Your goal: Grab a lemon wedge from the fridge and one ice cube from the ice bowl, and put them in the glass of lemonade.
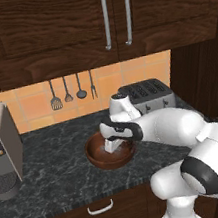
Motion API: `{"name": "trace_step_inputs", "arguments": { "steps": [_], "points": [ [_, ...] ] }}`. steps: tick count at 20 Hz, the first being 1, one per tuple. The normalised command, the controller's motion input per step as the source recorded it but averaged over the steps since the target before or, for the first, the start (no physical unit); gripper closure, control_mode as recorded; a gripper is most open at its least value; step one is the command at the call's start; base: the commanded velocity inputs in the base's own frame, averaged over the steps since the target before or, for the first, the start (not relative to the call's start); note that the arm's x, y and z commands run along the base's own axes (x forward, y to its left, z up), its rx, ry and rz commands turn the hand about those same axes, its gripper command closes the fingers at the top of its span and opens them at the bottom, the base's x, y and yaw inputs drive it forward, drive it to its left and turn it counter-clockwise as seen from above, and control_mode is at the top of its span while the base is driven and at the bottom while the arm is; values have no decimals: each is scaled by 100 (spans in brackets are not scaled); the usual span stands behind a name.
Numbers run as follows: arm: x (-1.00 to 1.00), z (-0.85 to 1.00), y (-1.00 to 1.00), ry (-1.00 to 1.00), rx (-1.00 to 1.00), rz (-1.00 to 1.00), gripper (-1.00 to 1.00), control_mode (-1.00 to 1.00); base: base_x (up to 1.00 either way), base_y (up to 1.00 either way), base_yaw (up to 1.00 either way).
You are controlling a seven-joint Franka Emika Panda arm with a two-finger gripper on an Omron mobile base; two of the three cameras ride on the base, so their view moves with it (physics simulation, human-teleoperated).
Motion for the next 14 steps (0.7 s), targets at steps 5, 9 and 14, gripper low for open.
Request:
{"name": "trace_step_inputs", "arguments": {
  "steps": [5, 9, 14],
  "points": [
    [10, -42, 0, 0, 0, 1, -100, -100, 0, 0, 0],
    [9, -18, 0, 0, 0, 0, -100, -100, 0, 0, 0],
    [5, -29, 0, 0, 0, 0, -100, -100, 0, 0, 0]
  ]
}}
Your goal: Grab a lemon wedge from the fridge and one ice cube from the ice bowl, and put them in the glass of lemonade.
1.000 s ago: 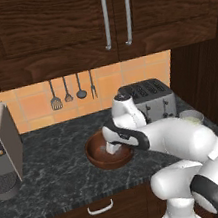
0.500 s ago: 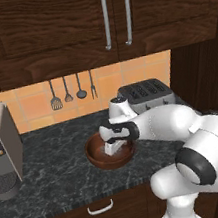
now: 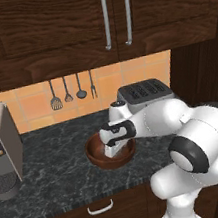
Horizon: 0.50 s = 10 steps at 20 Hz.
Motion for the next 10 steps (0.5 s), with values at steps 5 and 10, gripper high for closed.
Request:
{"name": "trace_step_inputs", "arguments": {
  "steps": [5, 10],
  "points": [
    [0, -18, 0, 0, 0, 0, -100, -100, 0, 0, 0],
    [0, -1, 1, -1, 0, 2, -100, -100, 0, 0, 0]
  ]
}}
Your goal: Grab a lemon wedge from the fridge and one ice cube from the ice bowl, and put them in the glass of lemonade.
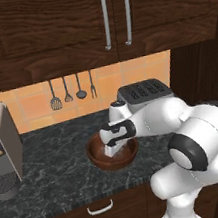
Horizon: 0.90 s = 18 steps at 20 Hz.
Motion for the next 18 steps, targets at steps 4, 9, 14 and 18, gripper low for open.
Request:
{"name": "trace_step_inputs", "arguments": {
  "steps": [4, 9, 14, 18],
  "points": [
    [1, -39, 0, 0, 0, 7, -100, -100, 0, 0, 0],
    [0, -60, 0, 0, 0, 4, -100, -100, 0, 0, 0],
    [-4, -10, 15, 0, 0, 3, -100, -100, 0, 0, 0],
    [-25, -7, 5, 0, 0, 0, -100, -100, 0, 0, 0]
  ]
}}
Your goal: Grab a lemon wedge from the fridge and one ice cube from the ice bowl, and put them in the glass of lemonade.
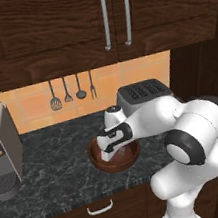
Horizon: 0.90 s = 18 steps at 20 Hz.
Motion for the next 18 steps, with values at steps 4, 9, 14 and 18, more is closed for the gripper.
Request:
{"name": "trace_step_inputs", "arguments": {
  "steps": [4, 9, 14, 18],
  "points": [
    [-14, 0, 28, -1, 0, 0, -100, -100, 0, 0, 0],
    [11, 18, 21, 0, 0, 0, -100, -100, 0, 0, 0],
    [0, 2, -8, 0, 0, 0, -100, -100, 0, 0, 0],
    [18, -22, -2, 0, 0, 0, -100, -100, 0, 0, 0]
  ]
}}
